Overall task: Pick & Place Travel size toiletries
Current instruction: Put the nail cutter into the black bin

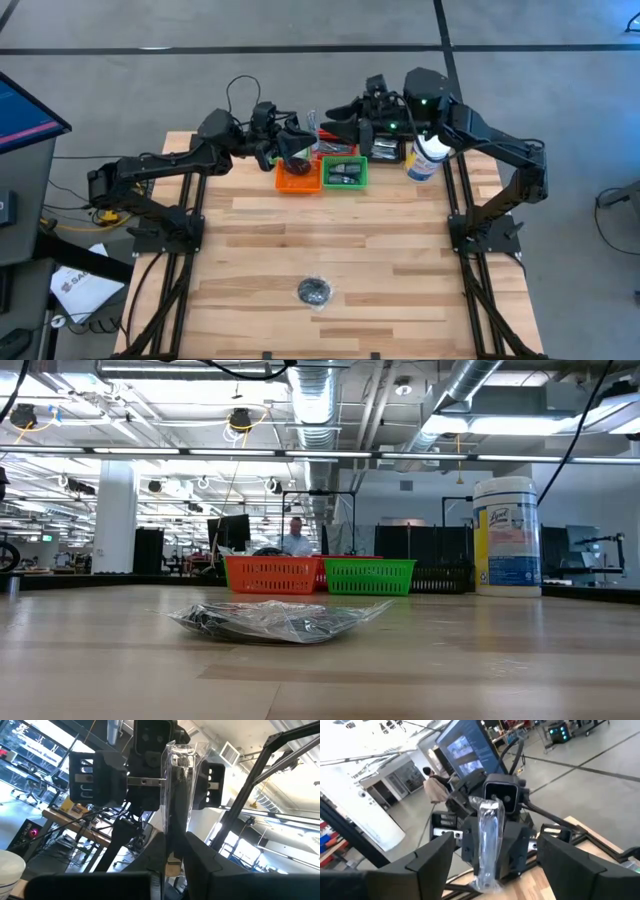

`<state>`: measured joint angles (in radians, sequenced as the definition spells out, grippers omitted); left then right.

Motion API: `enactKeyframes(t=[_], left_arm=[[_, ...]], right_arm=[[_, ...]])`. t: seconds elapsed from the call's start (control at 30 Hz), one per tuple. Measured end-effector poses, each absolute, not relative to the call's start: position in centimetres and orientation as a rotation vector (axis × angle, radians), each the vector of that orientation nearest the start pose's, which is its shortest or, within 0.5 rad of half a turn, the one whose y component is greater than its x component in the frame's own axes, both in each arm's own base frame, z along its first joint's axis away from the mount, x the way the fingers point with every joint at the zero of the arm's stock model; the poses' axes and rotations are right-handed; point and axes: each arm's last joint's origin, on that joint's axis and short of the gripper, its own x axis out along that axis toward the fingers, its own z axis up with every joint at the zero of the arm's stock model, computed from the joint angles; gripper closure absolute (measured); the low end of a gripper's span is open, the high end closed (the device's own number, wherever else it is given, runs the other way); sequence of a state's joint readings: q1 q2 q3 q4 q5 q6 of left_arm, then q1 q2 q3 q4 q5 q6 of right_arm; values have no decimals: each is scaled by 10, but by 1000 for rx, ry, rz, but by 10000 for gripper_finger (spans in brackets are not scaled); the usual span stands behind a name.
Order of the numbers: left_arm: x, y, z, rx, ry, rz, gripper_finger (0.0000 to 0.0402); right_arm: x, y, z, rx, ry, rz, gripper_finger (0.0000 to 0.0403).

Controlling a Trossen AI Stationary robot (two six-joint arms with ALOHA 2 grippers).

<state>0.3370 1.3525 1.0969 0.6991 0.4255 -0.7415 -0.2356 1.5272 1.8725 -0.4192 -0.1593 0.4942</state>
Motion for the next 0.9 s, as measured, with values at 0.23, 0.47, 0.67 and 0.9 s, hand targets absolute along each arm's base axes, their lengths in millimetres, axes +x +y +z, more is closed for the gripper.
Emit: enactKeyframes(t=[0.23,0.47,0.67,0.9], left_arm=[[287,88,398,-566,-356,-234,370],[289,86,395,-579,-312,-251,370],[293,87,390,-588,-296,-246,370],[294,88,389,-588,-295,-246,370]], right_arm=[[309,-67,495,508,90,-91,127],[319,-62,485,511,152,-63,127],[325,-57,481,505,174,-49,127],[326,-58,480,503,168,-53,127]])
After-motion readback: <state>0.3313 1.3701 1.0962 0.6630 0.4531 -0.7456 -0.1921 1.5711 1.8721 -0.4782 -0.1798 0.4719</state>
